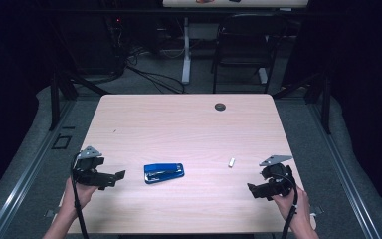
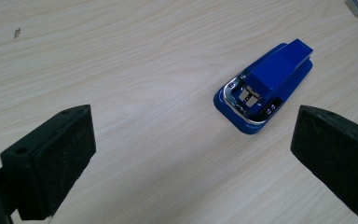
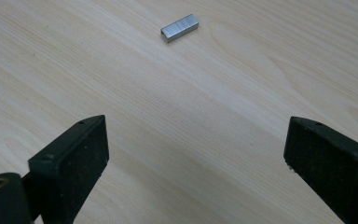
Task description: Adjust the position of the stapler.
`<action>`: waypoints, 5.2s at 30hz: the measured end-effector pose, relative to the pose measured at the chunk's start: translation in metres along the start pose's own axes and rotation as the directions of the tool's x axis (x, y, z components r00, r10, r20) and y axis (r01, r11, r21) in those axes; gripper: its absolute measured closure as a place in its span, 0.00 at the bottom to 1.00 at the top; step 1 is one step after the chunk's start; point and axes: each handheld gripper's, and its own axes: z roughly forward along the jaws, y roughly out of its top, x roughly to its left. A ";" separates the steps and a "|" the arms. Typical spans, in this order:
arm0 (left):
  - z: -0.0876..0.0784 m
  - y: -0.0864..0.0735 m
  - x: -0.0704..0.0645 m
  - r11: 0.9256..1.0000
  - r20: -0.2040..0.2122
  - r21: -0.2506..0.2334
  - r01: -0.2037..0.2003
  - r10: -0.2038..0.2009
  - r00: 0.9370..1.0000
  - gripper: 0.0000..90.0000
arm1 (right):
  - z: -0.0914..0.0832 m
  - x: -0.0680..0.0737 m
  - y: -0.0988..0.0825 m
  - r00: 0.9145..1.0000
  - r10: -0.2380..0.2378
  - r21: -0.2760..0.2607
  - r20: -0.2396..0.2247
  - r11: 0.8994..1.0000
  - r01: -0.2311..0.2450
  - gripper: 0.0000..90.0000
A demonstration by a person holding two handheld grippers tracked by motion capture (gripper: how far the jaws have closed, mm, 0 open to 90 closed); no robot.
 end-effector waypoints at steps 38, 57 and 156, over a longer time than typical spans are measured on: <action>0.059 0.019 -0.020 0.982 0.225 0.035 -0.184 0.172 0.959 0.11 | 0.011 0.000 0.002 0.996 -0.078 0.031 -0.044 0.996 0.079 0.09; 0.087 0.026 -0.029 0.951 0.266 0.056 -0.302 0.278 0.923 0.51 | 0.015 0.005 0.000 0.994 -0.099 0.075 -0.037 0.992 0.102 0.11; 0.064 0.015 -0.054 0.942 0.173 0.217 -0.256 0.221 0.960 0.95 | 0.018 0.010 0.000 0.992 -0.122 0.124 -0.037 0.984 0.126 0.13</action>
